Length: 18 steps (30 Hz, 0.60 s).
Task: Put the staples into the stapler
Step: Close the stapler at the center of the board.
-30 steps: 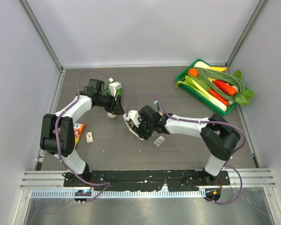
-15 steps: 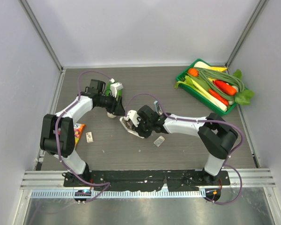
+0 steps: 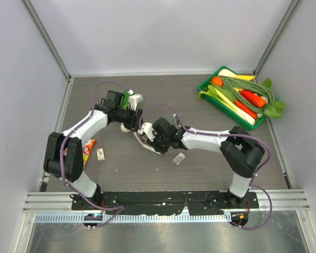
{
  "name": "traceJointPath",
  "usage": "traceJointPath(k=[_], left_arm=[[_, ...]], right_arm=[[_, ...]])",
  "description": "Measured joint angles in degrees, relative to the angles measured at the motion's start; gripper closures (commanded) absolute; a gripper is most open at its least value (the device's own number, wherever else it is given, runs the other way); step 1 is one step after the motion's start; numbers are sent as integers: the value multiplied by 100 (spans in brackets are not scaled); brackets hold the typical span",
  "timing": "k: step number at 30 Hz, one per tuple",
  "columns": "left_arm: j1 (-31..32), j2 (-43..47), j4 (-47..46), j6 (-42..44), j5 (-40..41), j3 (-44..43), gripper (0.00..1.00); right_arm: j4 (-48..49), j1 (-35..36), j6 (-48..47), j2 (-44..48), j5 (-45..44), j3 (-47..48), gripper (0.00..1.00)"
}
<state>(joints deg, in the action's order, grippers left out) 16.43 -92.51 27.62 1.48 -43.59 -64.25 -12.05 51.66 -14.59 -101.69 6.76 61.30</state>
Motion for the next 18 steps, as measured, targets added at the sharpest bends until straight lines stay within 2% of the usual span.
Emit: traceJointPath(k=[10,18], left_arm=[[85,166,-612,-817,284,369,54],[-42,367,-1484,-1606,446,863,55]], right_arm=[[-48,28,76,-83,-170,103,84],[-221,31,275,-264,-245,365,85]])
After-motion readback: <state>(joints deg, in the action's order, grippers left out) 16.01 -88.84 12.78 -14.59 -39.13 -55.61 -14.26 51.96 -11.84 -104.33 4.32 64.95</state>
